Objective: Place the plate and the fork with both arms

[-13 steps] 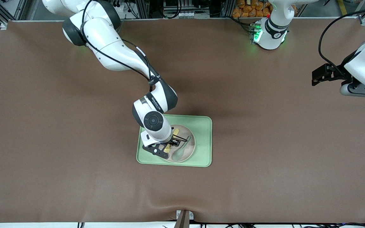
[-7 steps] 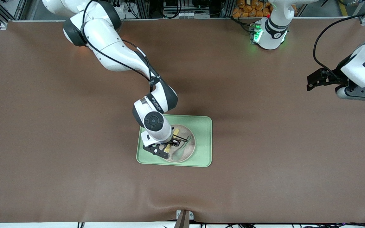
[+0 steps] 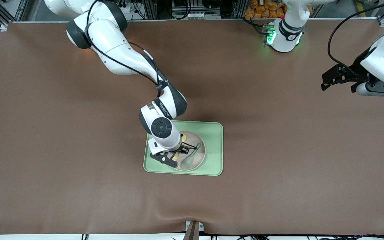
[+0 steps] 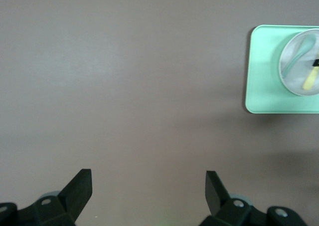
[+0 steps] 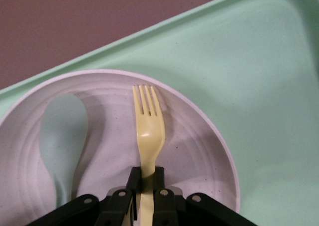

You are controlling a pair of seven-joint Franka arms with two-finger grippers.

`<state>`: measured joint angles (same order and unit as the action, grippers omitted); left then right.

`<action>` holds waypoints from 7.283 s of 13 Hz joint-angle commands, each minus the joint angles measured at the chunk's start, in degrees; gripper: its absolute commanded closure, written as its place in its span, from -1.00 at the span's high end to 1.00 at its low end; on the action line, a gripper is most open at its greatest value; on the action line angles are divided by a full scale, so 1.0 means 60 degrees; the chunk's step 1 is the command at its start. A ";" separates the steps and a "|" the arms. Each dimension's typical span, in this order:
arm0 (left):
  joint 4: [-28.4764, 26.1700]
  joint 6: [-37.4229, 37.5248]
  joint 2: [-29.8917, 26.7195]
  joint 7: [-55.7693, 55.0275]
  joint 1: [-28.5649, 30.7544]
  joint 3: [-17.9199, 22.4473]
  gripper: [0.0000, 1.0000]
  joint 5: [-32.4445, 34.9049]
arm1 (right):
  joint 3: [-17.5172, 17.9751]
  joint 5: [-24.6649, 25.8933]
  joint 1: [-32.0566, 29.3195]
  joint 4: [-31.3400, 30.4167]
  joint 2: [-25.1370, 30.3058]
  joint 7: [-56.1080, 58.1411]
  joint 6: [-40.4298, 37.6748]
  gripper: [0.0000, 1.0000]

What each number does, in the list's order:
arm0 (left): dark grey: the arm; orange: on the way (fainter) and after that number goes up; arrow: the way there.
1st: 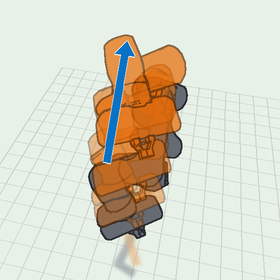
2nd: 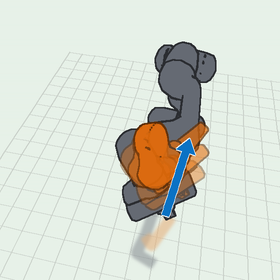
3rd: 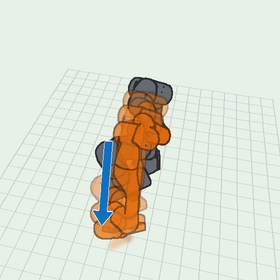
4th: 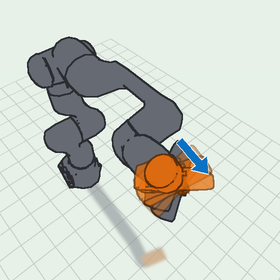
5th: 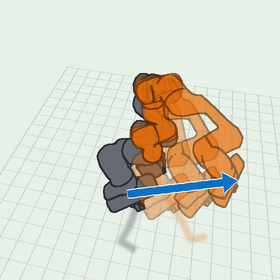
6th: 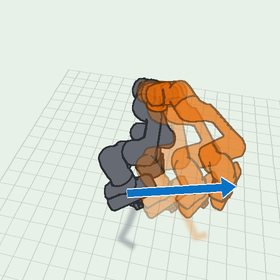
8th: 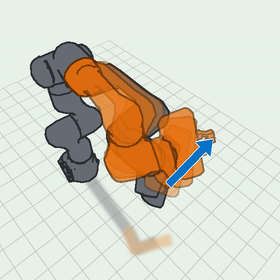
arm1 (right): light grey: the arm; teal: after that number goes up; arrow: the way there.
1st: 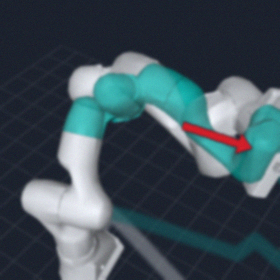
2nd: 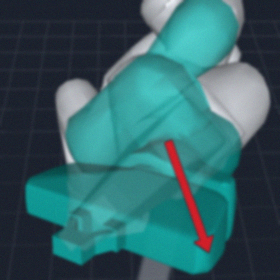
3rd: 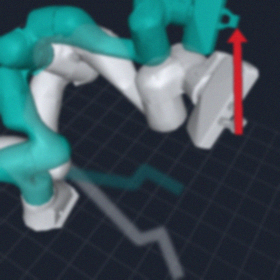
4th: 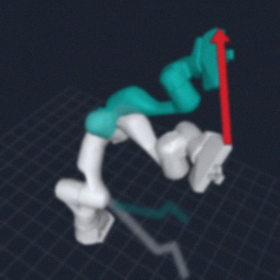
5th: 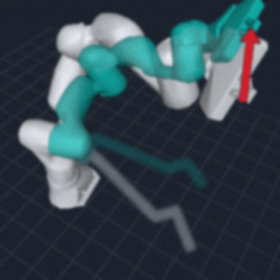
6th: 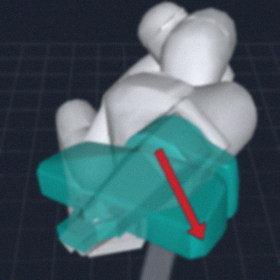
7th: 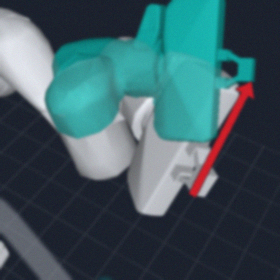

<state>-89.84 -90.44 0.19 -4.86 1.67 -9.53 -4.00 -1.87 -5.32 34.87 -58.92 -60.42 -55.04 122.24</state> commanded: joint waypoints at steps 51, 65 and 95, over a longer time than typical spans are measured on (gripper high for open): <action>-0.0216 -0.0454 0.0114 -0.0157 0.0615 0.0065 1.00 -0.0286 | 0.0809 -0.0154 -0.4725 -0.1898 0.5864 0.5071 -0.4915 1.00; -0.0216 -0.0512 0.0173 -0.0157 0.0820 0.0065 1.00 -0.0330 | 0.1500 0.0812 -0.6312 -0.1869 0.7506 0.6609 -0.6486 1.00; -0.0172 -0.0190 0.0012 -0.0215 -0.0697 0.1142 1.00 0.0593 | 0.0531 0.0798 -0.5636 -0.4593 1.0144 0.8792 -0.5563 1.00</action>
<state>-91.03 -92.56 0.92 -5.11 2.74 -7.96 -1.64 1.30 -1.07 1.26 -86.09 -0.31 -3.14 88.81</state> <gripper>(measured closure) 0.000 0.000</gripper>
